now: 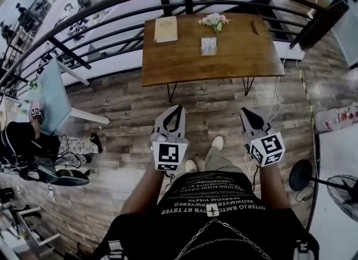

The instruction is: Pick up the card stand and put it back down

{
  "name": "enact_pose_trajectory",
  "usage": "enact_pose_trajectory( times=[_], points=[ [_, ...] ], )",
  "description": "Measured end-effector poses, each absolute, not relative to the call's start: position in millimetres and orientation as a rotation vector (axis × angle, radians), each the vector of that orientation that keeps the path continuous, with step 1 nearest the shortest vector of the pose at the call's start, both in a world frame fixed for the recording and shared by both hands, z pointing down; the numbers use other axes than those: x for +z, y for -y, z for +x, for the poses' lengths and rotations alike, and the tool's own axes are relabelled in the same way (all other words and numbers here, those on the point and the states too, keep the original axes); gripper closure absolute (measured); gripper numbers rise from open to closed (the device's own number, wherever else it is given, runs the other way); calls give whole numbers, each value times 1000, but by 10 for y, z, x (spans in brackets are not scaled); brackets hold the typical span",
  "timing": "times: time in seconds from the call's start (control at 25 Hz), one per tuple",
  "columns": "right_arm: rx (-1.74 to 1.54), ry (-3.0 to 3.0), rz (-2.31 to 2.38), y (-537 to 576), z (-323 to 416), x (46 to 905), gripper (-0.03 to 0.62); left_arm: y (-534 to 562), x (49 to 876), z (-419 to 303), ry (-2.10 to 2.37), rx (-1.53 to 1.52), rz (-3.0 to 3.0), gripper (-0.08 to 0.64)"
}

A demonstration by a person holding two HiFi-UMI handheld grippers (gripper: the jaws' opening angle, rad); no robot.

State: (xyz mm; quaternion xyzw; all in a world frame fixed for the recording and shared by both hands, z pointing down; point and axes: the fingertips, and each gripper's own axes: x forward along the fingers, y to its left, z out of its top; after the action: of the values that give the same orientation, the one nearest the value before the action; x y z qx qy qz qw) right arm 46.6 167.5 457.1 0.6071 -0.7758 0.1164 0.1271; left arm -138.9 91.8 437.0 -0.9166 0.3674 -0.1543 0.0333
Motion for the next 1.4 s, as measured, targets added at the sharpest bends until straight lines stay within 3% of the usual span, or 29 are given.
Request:
enact_pose_trajectory(
  times=[0.48, 1.4],
  points=[
    [441, 2202, 1794, -1281, 1086, 4911, 578, -377, 4587, -635, -1043, -506, -2864, 531],
    [355, 2342, 1654, -294, 2090, 4731, 578, 568, 4163, 356, -1224, -436, -2743, 531]
  ],
)
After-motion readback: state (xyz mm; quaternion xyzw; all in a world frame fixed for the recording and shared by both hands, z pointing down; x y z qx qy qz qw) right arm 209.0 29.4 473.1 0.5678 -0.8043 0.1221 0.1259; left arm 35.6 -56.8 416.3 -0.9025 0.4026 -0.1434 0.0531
